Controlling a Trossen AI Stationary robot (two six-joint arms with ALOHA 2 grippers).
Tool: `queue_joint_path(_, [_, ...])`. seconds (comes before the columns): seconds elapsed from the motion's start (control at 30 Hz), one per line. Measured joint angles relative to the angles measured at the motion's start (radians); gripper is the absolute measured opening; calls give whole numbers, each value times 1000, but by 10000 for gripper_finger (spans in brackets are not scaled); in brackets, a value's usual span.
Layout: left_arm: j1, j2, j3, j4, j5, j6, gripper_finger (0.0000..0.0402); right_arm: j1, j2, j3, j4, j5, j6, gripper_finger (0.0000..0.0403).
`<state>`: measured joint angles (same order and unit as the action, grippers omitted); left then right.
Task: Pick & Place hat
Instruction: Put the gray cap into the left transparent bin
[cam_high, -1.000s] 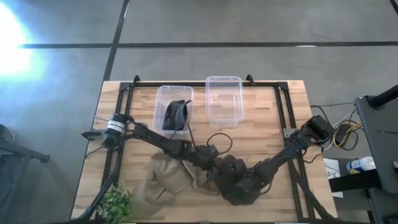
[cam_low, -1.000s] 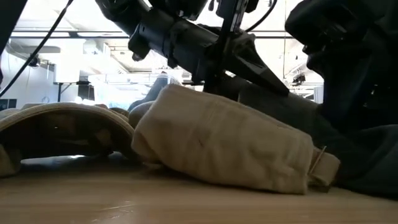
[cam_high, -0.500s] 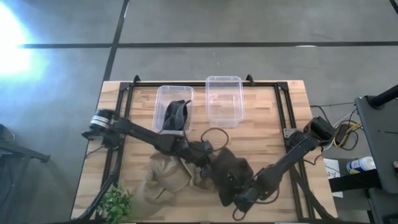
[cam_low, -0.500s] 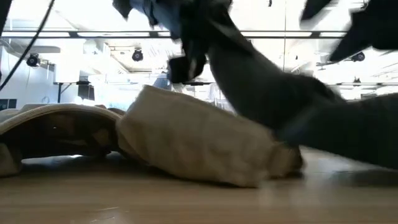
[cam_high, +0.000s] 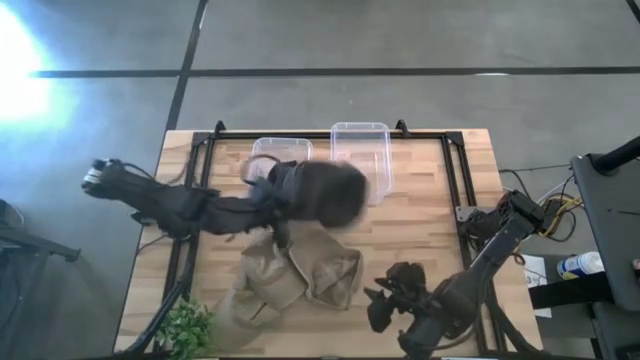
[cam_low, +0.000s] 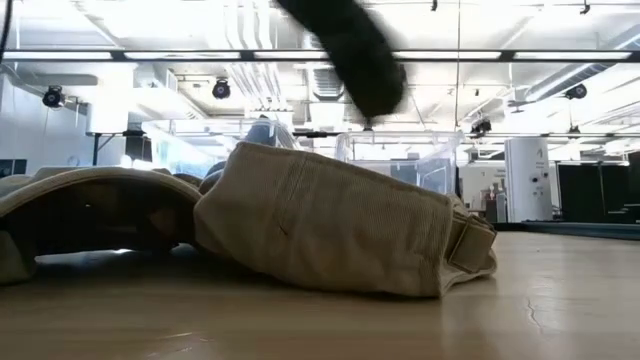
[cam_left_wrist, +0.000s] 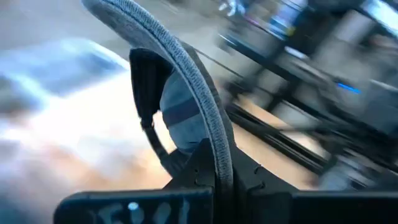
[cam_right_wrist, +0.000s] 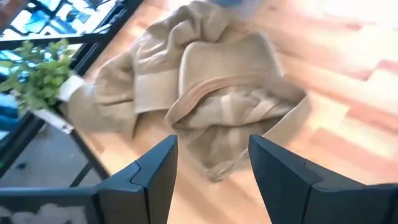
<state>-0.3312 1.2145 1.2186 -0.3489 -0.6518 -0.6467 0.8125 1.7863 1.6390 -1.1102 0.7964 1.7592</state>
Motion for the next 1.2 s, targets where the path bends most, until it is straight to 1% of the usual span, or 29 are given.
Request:
queue_joint_path(0.13, [-49,-90,0,-165,-336,9,7,-21,0,1,-16,1,-5,194])
queue_joint_path(0.23, [-88,-121,0,-250,-564,15,7,-35,0,-11,-16,3,-5,194])
queue_joint_path(0.27, [-98,-126,0,-262,-627,29,7,-38,0,-16,-16,3,-5,194])
queue_joint_path(0.3, [-103,-129,0,-265,-666,52,7,-40,0,-20,-15,3,-5,194])
queue_joint_path(0.33, [-105,-133,0,-264,-671,80,7,-42,0,-23,-13,3,-4,194])
queue_joint_path(0.4, [-104,-134,0,-263,-623,116,7,-42,0,-25,-13,3,0,194])
queue_joint_path(0.47, [-103,-127,0,-264,-526,135,7,-42,0,-25,-12,3,9,194])
queue_joint_path(0.53, [-103,-121,0,-265,-334,210,8,-41,0,-25,-12,3,35,194])
queue_joint_path(0.6, [-114,-106,0,-273,-121,297,8,-42,-2,-25,-12,3,44,194])
queue_joint_path(0.67, [-133,-83,0,-309,50,355,8,-42,-11,-26,-12,1,24,194])
queue_joint_path(0.73, [-149,-52,0,-367,183,385,8,-42,-31,-25,-11,0,-29,194])
queue_joint_path(0.83, [-176,8,0,-481,342,389,8,-47,-61,-10,-7,0,-169,194])
queue_joint_path(0.9, [-195,57,0,-508,406,404,8,-58,-72,5,7,-1,-295,194])
queue_joint_path(1.0, [-243,119,2,-509,434,494,9,-102,-74,30,93,-19,-550,194])
queue_joint_path(1.07, [-273,156,19,-515,435,583,9,-148,-72,41,193,-81,-724,192])
queue_joint_path(1.13, [-295,188,51,-535,421,656,9,-199,-66,44,305,-174,-862,187])
queue_joint_path(1.2, [-314,213,95,-574,386,714,10,-240,-55,44,370,-242,-930,182])
